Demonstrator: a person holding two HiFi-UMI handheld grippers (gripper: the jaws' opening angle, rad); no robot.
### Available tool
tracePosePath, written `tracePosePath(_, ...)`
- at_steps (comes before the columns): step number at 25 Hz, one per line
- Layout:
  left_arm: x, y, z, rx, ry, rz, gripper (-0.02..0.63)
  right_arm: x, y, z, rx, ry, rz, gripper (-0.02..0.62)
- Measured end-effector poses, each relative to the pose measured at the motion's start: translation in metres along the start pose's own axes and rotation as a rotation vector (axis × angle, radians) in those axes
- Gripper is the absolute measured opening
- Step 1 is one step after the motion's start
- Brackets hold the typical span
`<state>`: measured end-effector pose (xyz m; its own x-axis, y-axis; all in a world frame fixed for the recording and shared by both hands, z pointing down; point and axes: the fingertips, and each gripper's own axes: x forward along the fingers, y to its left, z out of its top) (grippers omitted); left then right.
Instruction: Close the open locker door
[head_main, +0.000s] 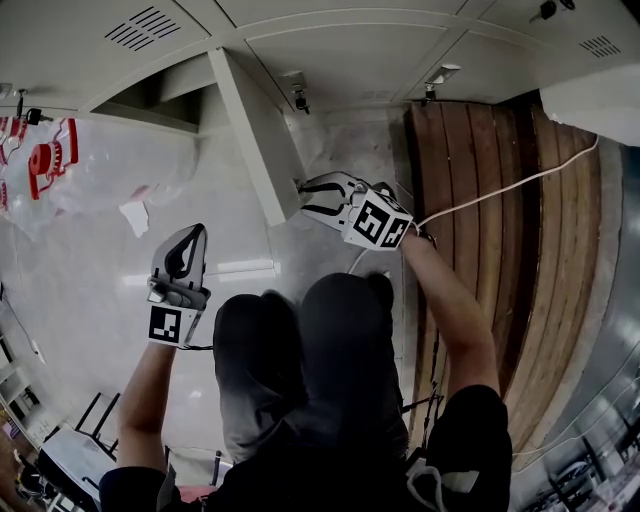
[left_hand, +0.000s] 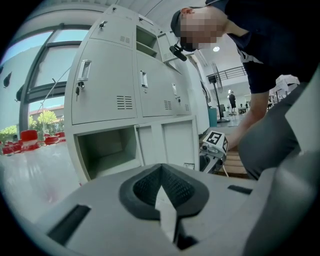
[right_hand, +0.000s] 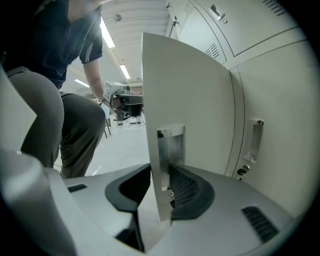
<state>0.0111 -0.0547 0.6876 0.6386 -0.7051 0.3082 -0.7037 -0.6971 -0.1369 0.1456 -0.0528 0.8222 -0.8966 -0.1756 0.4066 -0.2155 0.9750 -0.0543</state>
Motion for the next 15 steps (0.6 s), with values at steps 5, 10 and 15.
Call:
tracePosePath(5, -0.004, 0.004, -0.002, 0.013, 0.004, 0.002, 0.002, 0.001, 0.001, 0.001, 0.0, 0.01, -0.002, 0.117)
tracePosePath(10, -0.01, 0.009, -0.007, -0.005, 0.002, 0.041, 0.002, 0.005, 0.003, 0.002, 0.004, 0.019, -0.013, 0.115)
tracePosePath(15, -0.017, 0.015, -0.006, -0.043, -0.028, 0.094, 0.002, 0.015, 0.007, 0.005, 0.03, 0.013, -0.031, 0.115)
